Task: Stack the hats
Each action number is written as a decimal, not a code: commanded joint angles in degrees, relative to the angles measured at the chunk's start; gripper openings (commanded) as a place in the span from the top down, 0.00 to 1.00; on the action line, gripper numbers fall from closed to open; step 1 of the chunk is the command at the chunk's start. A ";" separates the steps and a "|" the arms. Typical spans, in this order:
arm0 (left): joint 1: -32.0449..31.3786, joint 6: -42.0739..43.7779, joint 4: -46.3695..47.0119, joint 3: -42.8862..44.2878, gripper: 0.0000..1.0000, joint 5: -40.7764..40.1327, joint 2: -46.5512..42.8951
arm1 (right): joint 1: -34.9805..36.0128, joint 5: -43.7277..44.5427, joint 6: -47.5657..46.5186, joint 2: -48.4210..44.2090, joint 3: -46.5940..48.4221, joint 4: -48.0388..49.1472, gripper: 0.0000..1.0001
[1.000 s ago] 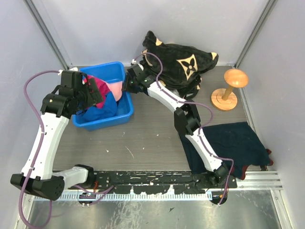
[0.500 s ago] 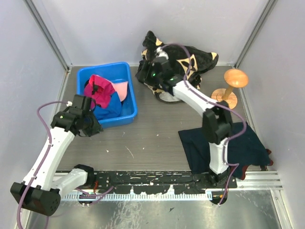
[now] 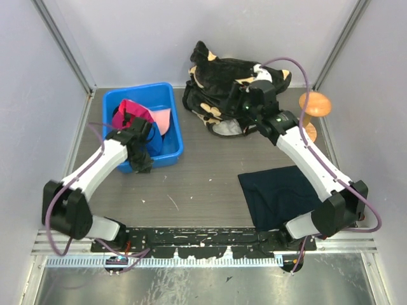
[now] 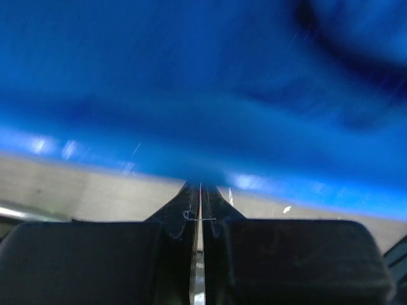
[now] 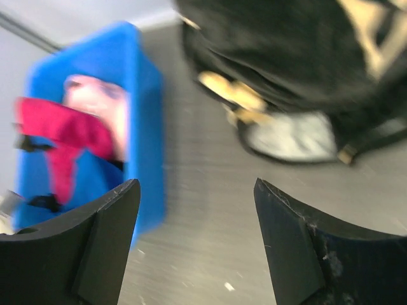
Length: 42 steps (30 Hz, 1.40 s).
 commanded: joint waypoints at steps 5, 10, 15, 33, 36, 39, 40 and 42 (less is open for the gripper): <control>0.32 7.62 8.18 15.61 0.90 -8.90 18.88 | -5.46 9.22 -2.69 -9.12 -7.15 -28.56 0.16; 2.69 11.58 11.33 20.40 0.90 -8.94 24.70 | -11.41 9.02 2.38 -16.77 -13.95 -35.65 0.35; 8.46 16.15 8.31 26.52 0.91 -9.90 30.52 | -11.95 9.10 4.28 -19.80 -19.24 -42.48 0.44; 16.22 24.83 13.64 37.99 0.89 -0.62 37.93 | -12.43 8.81 6.40 -18.07 -32.94 -45.76 0.32; 15.42 23.50 15.51 38.31 0.89 1.30 39.63 | -12.45 8.82 6.32 -14.87 -32.65 -43.63 0.29; 14.94 22.81 14.75 41.43 0.89 2.98 42.74 | -12.38 10.50 5.56 -12.43 -32.65 -41.55 0.29; 14.80 22.58 15.05 42.15 0.90 3.31 43.55 | -12.37 10.83 5.28 -11.46 -32.54 -40.97 0.29; 14.64 22.21 15.04 44.31 0.90 4.89 44.89 | -12.38 11.16 4.81 -9.48 -32.60 -39.63 0.29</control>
